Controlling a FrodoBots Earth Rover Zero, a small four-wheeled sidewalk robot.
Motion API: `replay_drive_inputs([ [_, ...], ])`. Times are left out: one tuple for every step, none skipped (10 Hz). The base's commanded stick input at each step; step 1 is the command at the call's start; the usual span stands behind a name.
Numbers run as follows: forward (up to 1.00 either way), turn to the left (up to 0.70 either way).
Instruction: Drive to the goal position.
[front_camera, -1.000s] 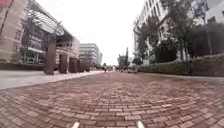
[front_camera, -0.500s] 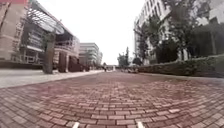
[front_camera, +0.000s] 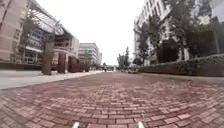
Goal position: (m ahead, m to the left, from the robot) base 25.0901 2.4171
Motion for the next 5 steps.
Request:
replay_drive_inputs([
  [0.45,0.00],
  [0.45,0.00],
  [0.45,0.00],
  [0.45,0.00],
  [0.45,0.00],
])
